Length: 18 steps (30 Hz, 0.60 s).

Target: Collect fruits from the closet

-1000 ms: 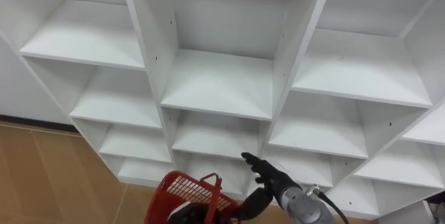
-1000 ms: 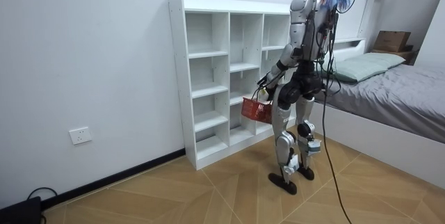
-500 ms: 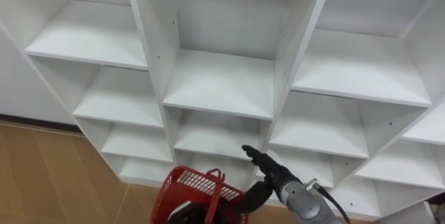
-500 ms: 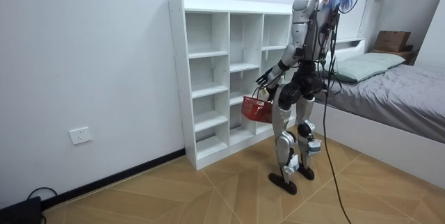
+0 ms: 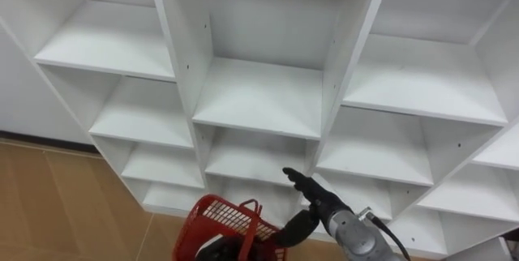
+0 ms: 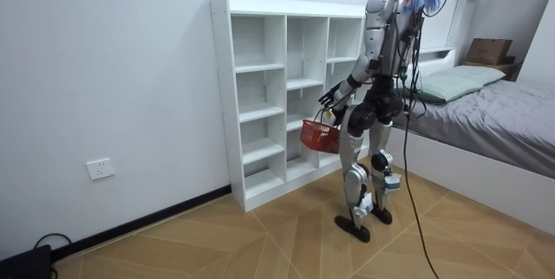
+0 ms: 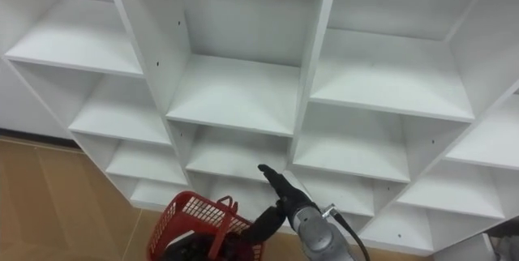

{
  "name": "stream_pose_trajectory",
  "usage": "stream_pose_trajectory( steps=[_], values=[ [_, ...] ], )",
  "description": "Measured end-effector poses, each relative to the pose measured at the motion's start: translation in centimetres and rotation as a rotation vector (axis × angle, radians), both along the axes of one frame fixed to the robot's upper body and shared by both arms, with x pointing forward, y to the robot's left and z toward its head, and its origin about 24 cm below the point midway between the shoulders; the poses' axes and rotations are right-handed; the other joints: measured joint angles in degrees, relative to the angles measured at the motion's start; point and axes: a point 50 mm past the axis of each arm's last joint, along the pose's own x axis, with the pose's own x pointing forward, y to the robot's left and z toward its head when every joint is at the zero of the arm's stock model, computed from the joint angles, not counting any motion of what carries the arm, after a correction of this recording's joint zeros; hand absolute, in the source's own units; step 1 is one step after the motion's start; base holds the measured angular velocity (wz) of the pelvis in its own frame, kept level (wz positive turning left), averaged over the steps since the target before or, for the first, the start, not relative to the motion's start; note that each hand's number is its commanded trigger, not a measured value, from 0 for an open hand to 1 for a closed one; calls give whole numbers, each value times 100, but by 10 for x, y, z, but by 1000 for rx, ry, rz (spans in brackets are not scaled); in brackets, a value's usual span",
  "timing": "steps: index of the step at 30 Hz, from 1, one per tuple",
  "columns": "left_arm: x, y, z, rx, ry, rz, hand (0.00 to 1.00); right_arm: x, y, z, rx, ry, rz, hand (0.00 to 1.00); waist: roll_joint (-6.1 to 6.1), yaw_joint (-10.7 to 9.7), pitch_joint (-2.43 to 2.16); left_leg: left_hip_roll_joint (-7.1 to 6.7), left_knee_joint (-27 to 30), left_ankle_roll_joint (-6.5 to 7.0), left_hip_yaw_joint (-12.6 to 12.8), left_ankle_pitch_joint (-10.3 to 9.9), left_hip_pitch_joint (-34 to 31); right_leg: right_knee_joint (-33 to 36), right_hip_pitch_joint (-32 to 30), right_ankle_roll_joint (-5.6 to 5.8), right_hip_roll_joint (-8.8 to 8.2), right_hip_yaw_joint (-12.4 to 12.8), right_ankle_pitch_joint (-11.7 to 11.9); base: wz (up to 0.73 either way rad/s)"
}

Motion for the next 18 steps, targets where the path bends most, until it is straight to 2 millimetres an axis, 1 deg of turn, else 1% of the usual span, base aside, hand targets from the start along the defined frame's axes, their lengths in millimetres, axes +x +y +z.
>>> stream_pose_trajectory(
  steps=[6, 9, 13, 15, 18],
  values=[
    [2, 3, 1, 0, -4, 22, 100, 4, -4, 4, 19, -20, -33, 0, -2, -31, -8, -1, 37, 1, 61, 0, 3, -10, -1, 0, 1, 34, -1, 0],
    [3, 8, 1, 5, -8, 46, 100, 6, -6, 5, 13, -36, -29, 0, 9, -116, -14, -1, 38, 1, 59, 0, 2, -19, -3, 0, 3, 48, -1, 0],
    [4, 17, 1, 29, -12, 65, 100, 5, -16, 5, 19, -34, -75, 0, 38, -208, -31, -1, 31, 1, 64, 0, 13, -10, -3, 1, -1, 39, -1, 0],
    [5, 23, 1, 48, -14, 71, 100, 6, -19, 5, 16, -37, -88, 0, 42, -270, -32, 1, 31, 1, 65, 0, 18, -5, -2, 1, -1, 33, -1, 0],
    [5, 28, 1, 70, -17, 87, 100, 3, -28, 3, 18, -36, -159, 0, 63, -285, -31, 2, 3, 1, 91, 0, 95, -1, 49, 1, -1, 57, -1, -3]
  ],
)
